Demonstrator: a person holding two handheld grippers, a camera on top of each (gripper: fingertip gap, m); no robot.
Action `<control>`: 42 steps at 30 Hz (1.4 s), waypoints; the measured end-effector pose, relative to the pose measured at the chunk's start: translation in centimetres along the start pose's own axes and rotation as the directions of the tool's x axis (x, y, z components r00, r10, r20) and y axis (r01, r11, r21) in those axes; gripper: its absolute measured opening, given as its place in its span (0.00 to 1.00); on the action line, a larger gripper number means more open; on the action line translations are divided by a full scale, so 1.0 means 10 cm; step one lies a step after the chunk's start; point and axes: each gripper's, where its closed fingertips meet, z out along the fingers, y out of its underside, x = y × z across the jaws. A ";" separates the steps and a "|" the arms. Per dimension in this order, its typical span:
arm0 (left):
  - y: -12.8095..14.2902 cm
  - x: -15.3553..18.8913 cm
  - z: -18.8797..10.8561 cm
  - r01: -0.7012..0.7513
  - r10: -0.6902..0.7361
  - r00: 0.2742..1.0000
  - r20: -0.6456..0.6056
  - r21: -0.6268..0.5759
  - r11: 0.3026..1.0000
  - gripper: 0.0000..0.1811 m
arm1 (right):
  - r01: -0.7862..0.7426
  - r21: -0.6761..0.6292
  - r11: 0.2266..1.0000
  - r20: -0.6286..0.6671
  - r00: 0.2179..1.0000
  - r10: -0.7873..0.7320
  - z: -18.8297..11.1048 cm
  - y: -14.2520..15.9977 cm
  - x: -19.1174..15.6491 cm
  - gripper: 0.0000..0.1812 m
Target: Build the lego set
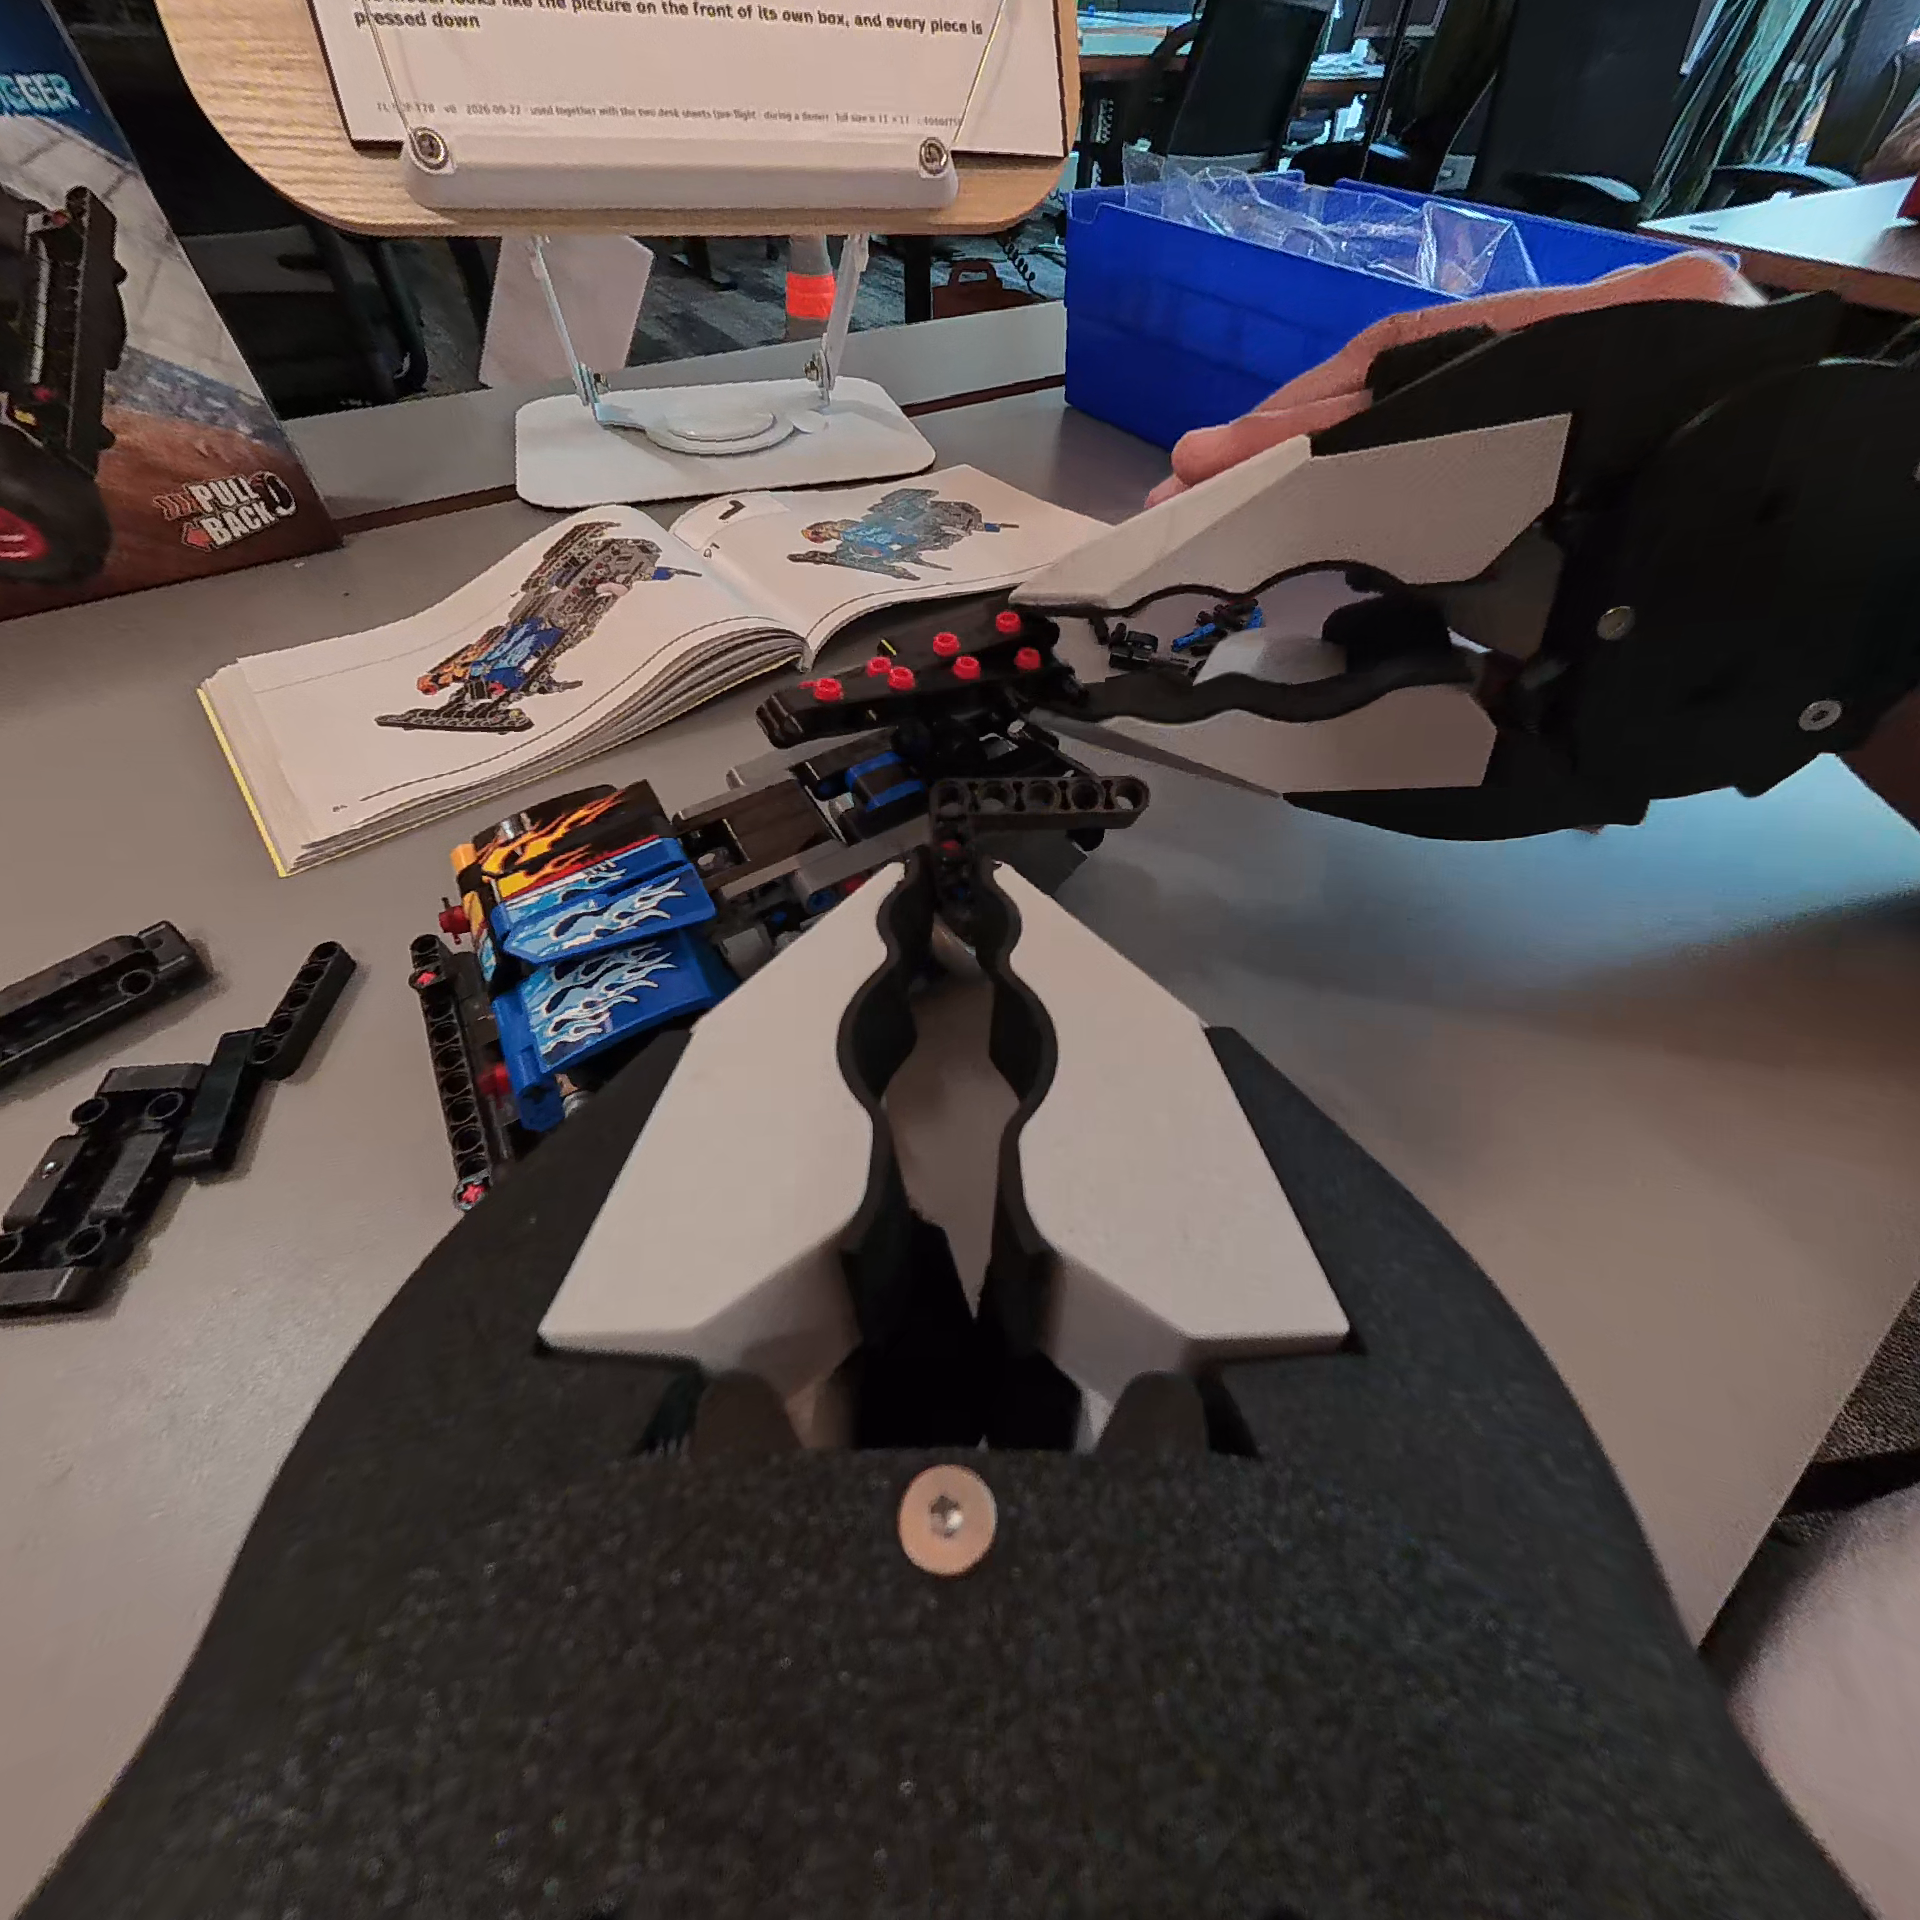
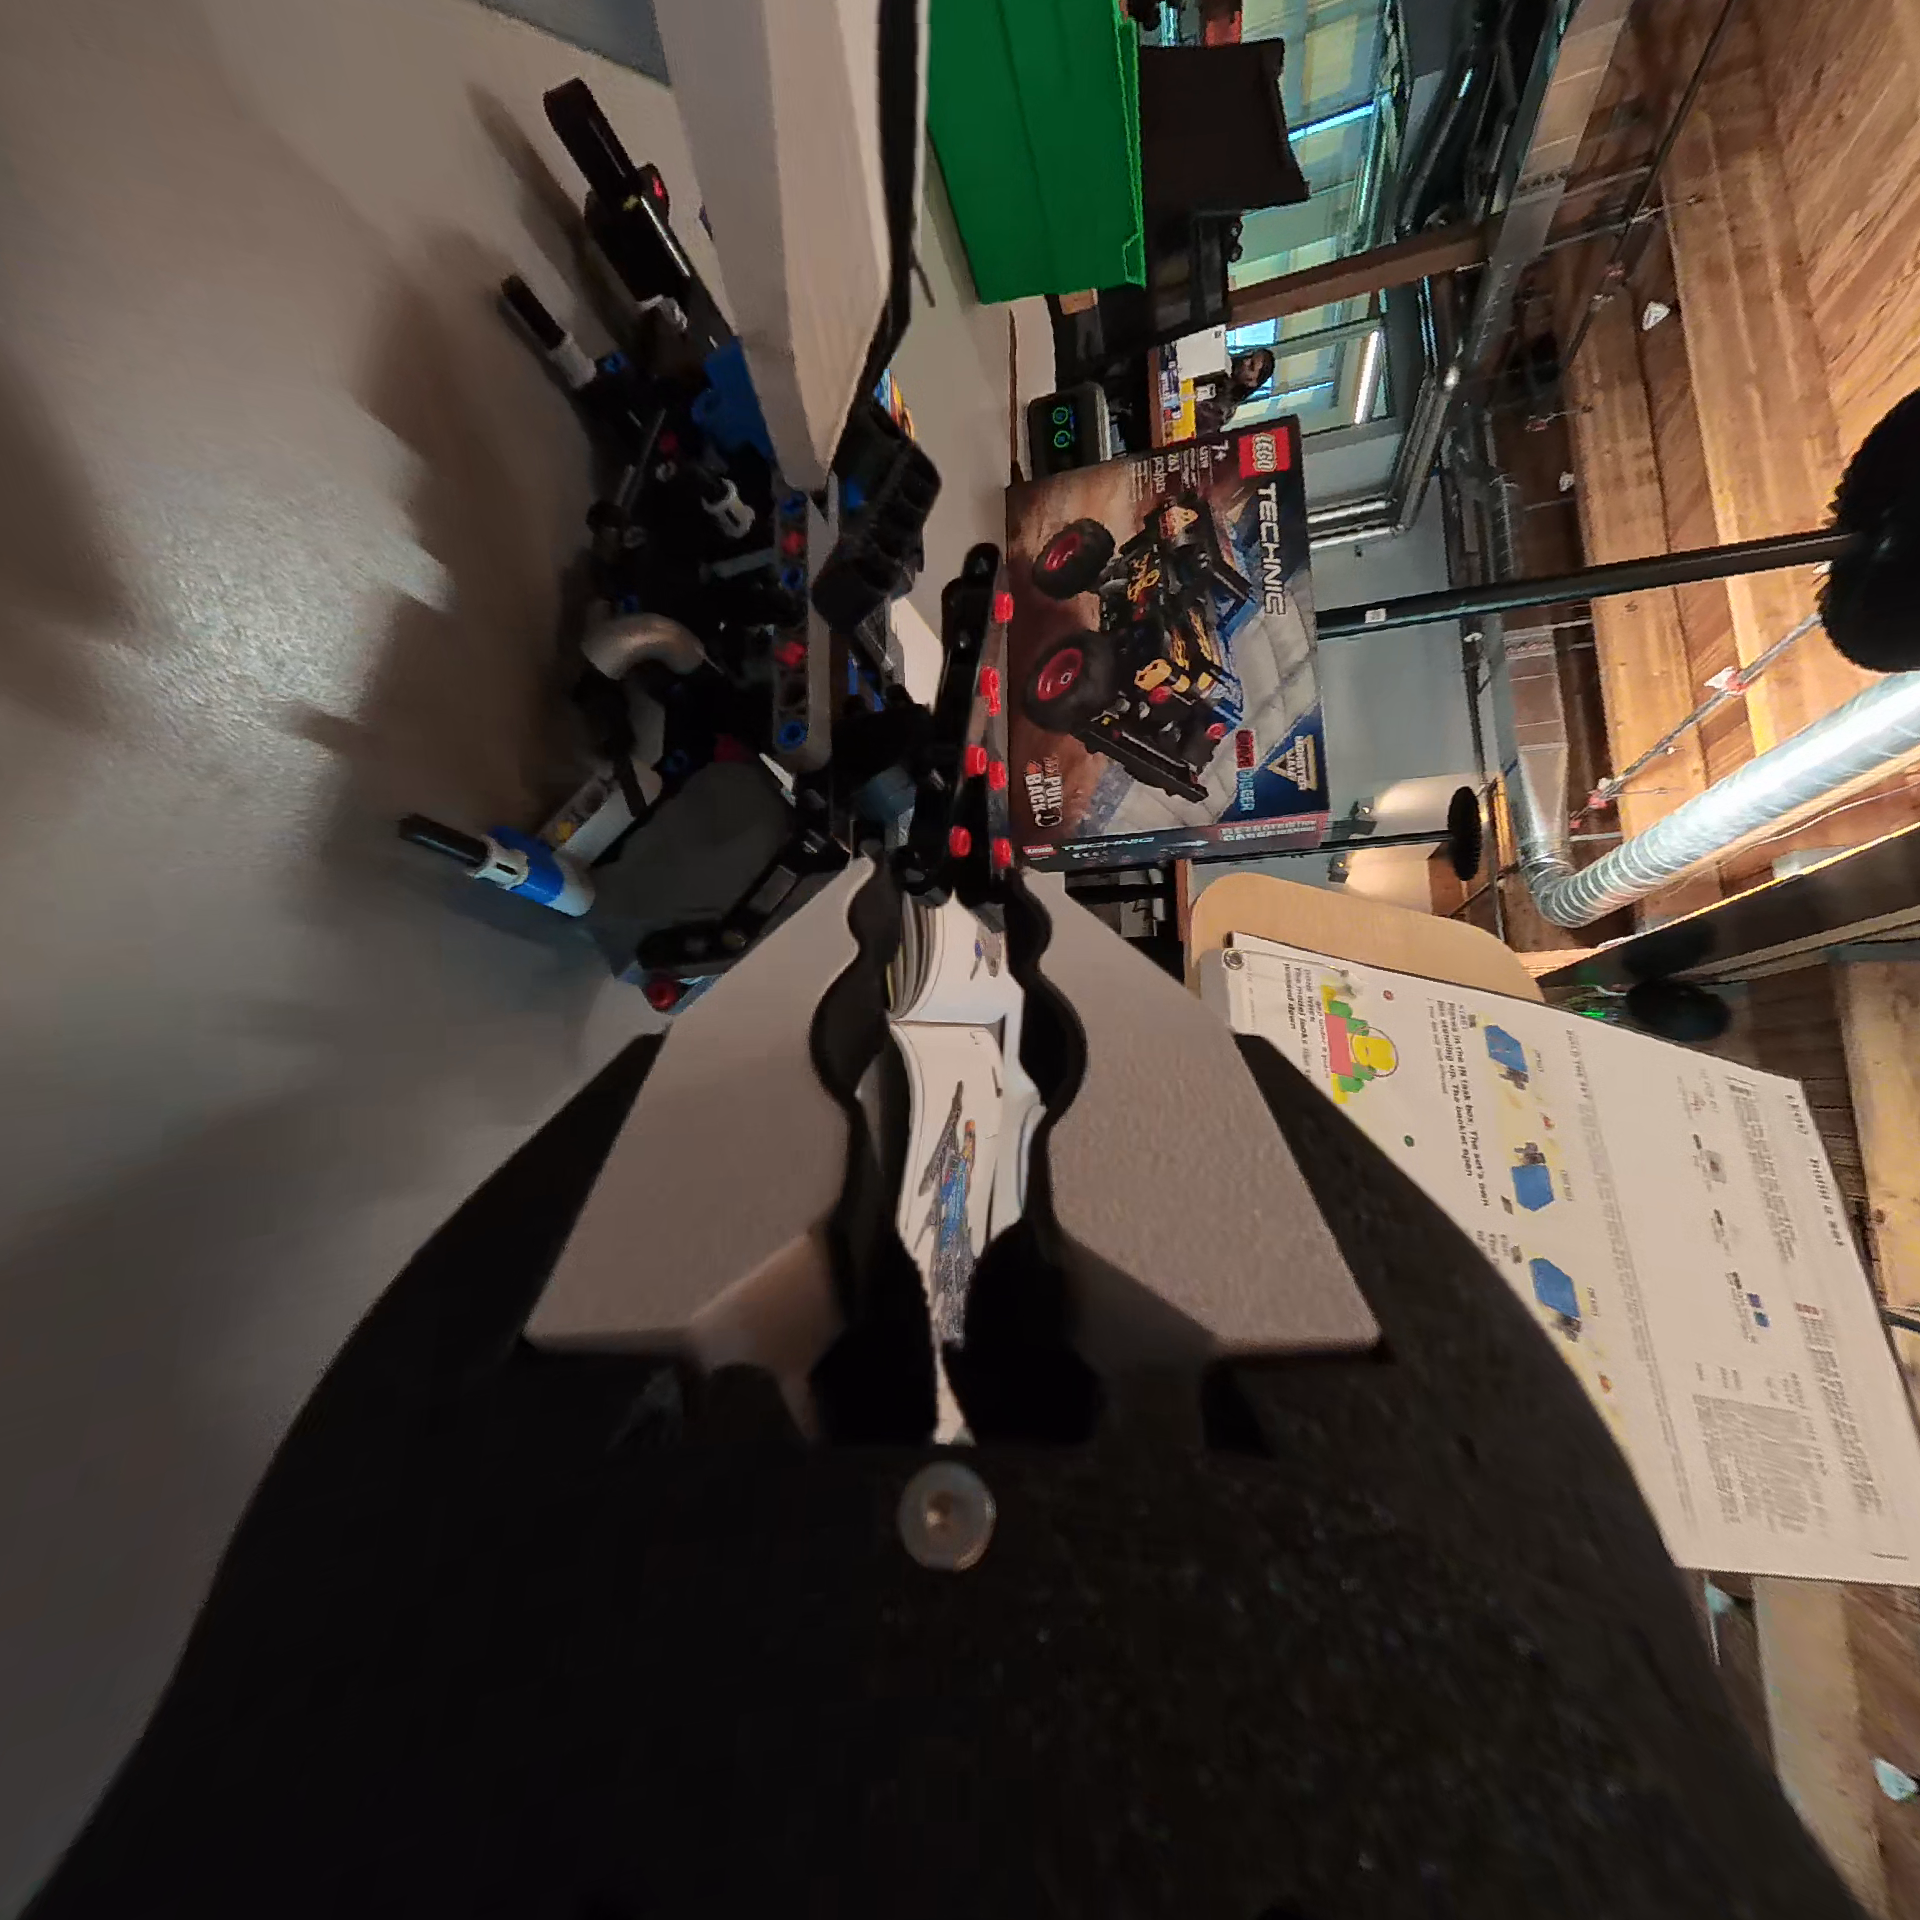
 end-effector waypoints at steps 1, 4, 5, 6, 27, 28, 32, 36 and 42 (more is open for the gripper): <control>0.00 0.00 0.00 0.000 0.000 1.000 0.002 -0.002 1.000 0.03 | 0.007 0.000 1.000 -0.002 1.000 -0.007 0.00 0.00 0.00 0.09; 0.02 -0.02 0.01 -0.003 0.003 1.000 0.010 -0.006 1.000 0.03 | 0.015 0.004 1.000 -0.011 1.000 -0.015 -0.02 -0.02 0.05 0.04; 0.02 -0.02 0.01 -0.002 0.002 1.000 0.010 -0.005 1.000 0.03 | 0.012 0.000 1.000 -0.007 1.000 -0.012 -0.01 -0.02 0.05 0.04; 0.02 -0.02 0.01 -0.002 0.002 1.000 0.010 -0.006 1.000 0.03 | 0.006 0.001 1.000 -0.006 1.000 -0.006 -0.01 -0.02 0.05 0.04; -0.10 -0.11 0.13 -0.082 0.078 0.994 0.081 0.047 0.996 0.03 | -0.336 0.116 0.935 0.173 0.933 0.314 -0.12 -0.09 0.04 0.16; -0.09 -0.11 0.13 -0.072 0.068 0.995 0.077 0.048 0.996 0.03 | -0.244 0.098 0.965 0.120 0.965 0.232 -0.09 -0.06 0.03 0.15; -0.10 -0.13 0.11 -0.069 0.064 0.995 0.081 0.062 0.996 0.03 | -0.025 0.056 0.998 -0.008 1.000 0.025 -0.02 -0.01 0.01 0.10; -0.11 -0.13 0.10 -0.071 0.065 0.995 0.080 0.072 0.995 0.03 | 0.088 0.041 0.995 -0.106 0.991 -0.083 -0.02 -0.03 0.07 0.05; -0.12 -0.12 0.10 -0.066 0.061 0.996 0.069 0.078 0.995 0.03 | 0.167 0.023 0.986 -0.174 0.972 -0.160 0.01 -0.02 0.07 0.03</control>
